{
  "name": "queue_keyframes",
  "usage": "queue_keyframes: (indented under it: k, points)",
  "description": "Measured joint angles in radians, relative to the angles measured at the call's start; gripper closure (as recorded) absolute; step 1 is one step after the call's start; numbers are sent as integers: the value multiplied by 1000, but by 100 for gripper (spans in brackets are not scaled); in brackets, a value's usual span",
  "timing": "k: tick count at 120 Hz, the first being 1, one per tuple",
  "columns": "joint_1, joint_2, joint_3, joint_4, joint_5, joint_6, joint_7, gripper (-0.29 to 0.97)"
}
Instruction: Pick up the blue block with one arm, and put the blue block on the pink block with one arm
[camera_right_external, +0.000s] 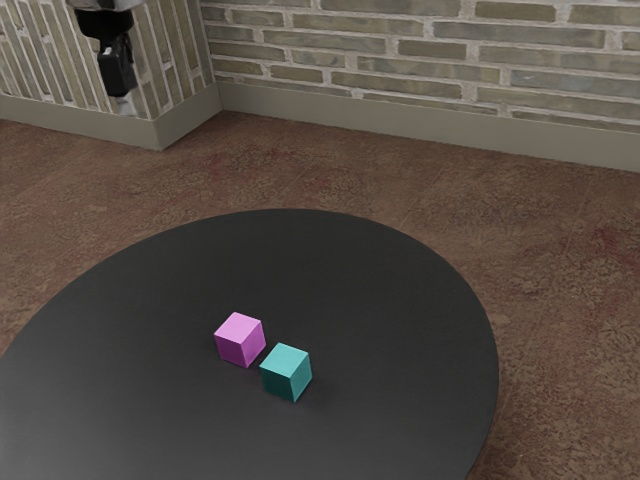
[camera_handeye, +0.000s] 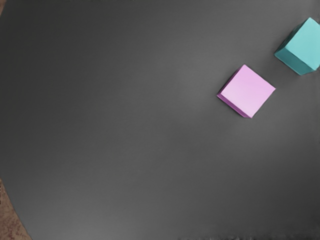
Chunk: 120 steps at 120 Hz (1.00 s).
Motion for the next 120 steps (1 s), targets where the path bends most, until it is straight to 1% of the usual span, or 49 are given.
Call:
queue_keyframes:
  k: [17, 25, 32, 41, 52, 70, 74, 82, 86, 90, 95, 104, 114, 120]
  points:
    - [-1, 0, 0, 4, 1, -3, 92, 0]
    - [-2, -21, 7, 46, 0, -8, 128, 0]
    - [-2, -75, -4, 156, 15, -23, 155, 0]
    - [-3, -145, -44, 200, 28, -40, 187, 0]
    - [-3, -168, -53, 208, 38, -54, 221, 0]
    - [-7, -157, -53, 205, 46, -66, 266, 0]
    - [-9, -159, -55, 185, 45, -69, 275, 0]
    - [-10, -166, -62, 101, 35, -75, 297, 0]
    - [-2, -202, -100, 54, 37, -85, 307, 0]
    - [11, -260, -161, -20, 44, -87, 316, 0]
    - [28, -387, -258, -195, 67, -66, 326, 0]
    - [2, -626, -379, -544, 97, -33, 344, 0]
    - [-7, -827, -461, -878, 114, -18, 359, 0]
    - [-9, -960, -489, -1099, 120, 32, 371, 0]
